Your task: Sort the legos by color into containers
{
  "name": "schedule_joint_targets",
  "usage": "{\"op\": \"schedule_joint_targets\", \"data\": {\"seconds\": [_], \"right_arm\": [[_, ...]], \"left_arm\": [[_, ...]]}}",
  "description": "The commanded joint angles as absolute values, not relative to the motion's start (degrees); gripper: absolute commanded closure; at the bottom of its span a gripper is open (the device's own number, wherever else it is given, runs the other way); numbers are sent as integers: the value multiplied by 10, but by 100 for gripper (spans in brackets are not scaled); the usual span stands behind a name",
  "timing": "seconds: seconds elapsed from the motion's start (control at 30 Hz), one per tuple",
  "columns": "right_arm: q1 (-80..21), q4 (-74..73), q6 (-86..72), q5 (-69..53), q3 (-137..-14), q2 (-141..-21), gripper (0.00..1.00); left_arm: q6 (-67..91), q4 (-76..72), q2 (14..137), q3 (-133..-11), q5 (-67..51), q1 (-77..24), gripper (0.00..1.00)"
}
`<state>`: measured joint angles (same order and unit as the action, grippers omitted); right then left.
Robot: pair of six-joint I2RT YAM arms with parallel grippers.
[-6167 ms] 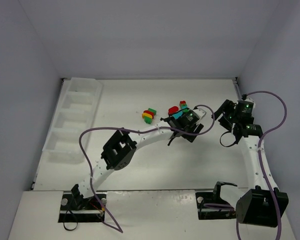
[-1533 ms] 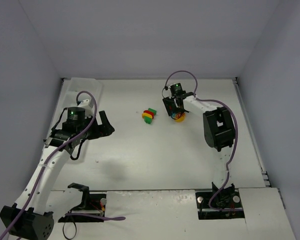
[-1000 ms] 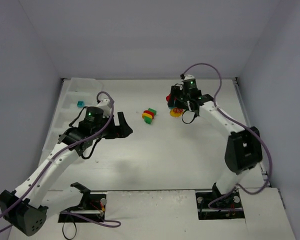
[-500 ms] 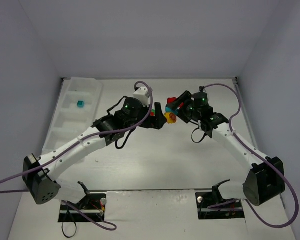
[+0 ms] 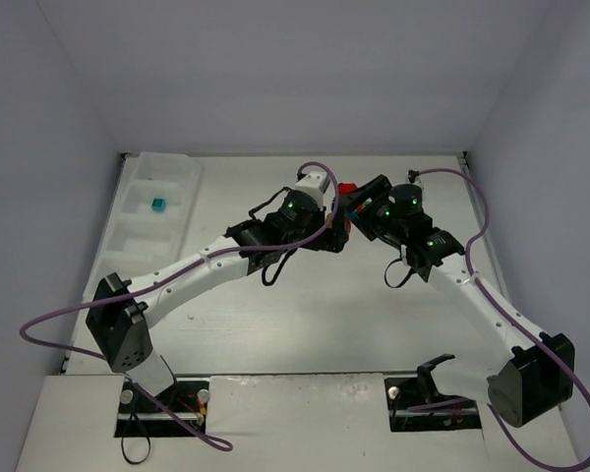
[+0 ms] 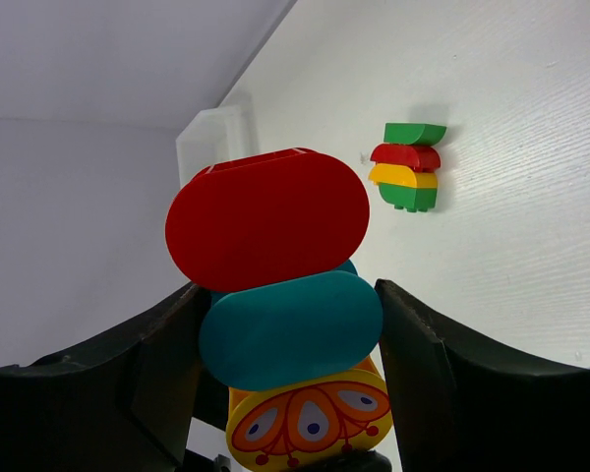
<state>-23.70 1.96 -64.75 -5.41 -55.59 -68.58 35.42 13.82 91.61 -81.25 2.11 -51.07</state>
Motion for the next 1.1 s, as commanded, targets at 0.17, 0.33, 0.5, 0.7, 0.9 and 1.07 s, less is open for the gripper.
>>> {"op": "schedule_joint_targets", "data": {"seconds": [0.17, 0.33, 0.5, 0.7, 0.9, 1.07], "right_arm": [[-238, 71, -657, -37, -559, -686, 99], [-237, 76, -654, -42, -560, -695, 99], [-238, 82, -654, -43, -559, -698, 99], [-236, 83, -651, -29, -558, -695, 99], [-205, 84, -636, -24, -563, -704, 100], [-167, 96, -626, -45, -572, -725, 100]], "left_arm": [[366, 84, 918, -867, 46, -514, 30], [382, 61, 923, -861, 48, -514, 35], [396, 69, 941, -868, 37, -514, 49], [419, 69, 925, -836, 29, -514, 98], [430, 76, 876, -774, 26, -513, 100], [429, 66, 830, -697, 19, -513, 100]]}}
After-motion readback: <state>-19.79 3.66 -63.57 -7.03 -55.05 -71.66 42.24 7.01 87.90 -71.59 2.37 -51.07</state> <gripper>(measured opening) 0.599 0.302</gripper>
